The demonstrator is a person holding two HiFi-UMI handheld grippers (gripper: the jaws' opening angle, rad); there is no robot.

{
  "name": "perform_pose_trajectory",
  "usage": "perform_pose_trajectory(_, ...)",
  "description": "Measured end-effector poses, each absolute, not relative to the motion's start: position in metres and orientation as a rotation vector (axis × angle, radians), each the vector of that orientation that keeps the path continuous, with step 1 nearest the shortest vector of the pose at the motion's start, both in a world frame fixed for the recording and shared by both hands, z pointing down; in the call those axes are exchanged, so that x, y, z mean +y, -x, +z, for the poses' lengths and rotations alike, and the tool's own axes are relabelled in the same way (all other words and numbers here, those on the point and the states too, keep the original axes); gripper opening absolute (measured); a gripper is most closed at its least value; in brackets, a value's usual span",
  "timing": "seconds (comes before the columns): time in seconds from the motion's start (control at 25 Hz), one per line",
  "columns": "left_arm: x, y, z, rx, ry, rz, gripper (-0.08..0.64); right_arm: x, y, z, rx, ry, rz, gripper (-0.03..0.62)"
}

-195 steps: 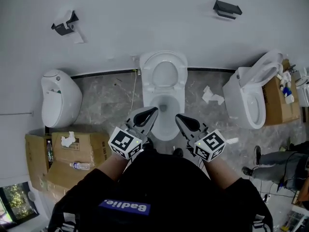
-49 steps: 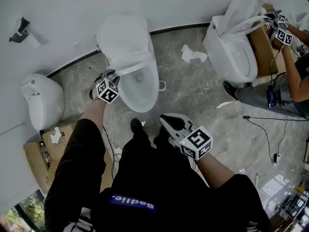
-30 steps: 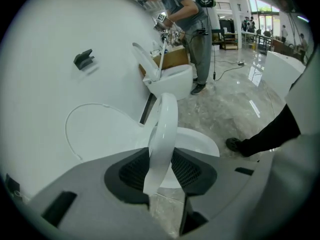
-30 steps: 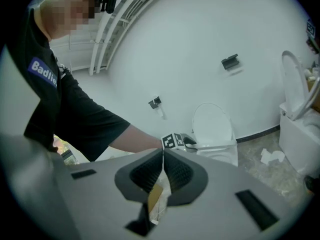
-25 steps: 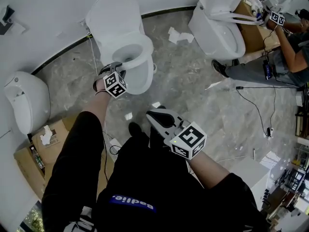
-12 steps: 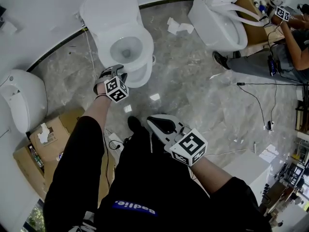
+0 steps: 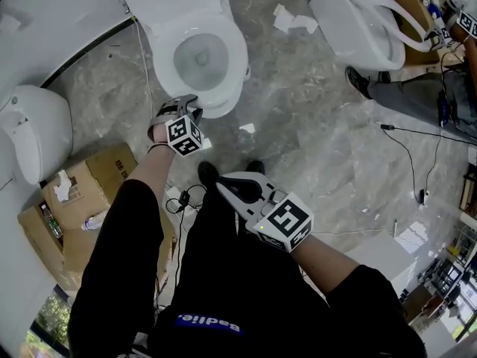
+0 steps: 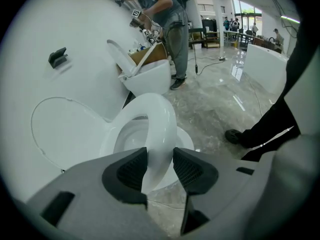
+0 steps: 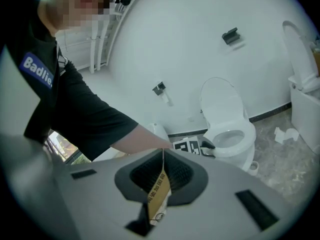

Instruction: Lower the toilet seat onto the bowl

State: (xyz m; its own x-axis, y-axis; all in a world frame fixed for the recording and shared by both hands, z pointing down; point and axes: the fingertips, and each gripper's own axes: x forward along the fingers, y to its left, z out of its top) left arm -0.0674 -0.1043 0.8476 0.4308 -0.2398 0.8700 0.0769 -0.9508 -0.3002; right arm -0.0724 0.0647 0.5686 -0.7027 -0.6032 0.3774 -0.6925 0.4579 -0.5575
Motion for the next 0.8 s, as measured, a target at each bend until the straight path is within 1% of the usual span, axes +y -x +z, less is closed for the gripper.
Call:
perform_pose_trajectory(0.24, -0.089, 0.072, 0.883, 0.111, 2.357, -1.555, 0.164, 0.062, 0.061, 0.6, -2.554, -1.114, 1.09, 0.029)
perform_pose_trajectory(0.56, -0.066, 0.073, 0.942, 0.086, 2.342, -1.637, 0.169, 0.086, 0.038, 0.648, -2.471, -1.073, 1.172, 0.029)
perform_pose_trajectory(0.8, -0.061, 0.076, 0.974, 0.112, 2.364, -1.659, 0.167, 0.078, 0.036, 0.657, -2.482, -1.104, 1.212, 0.029)
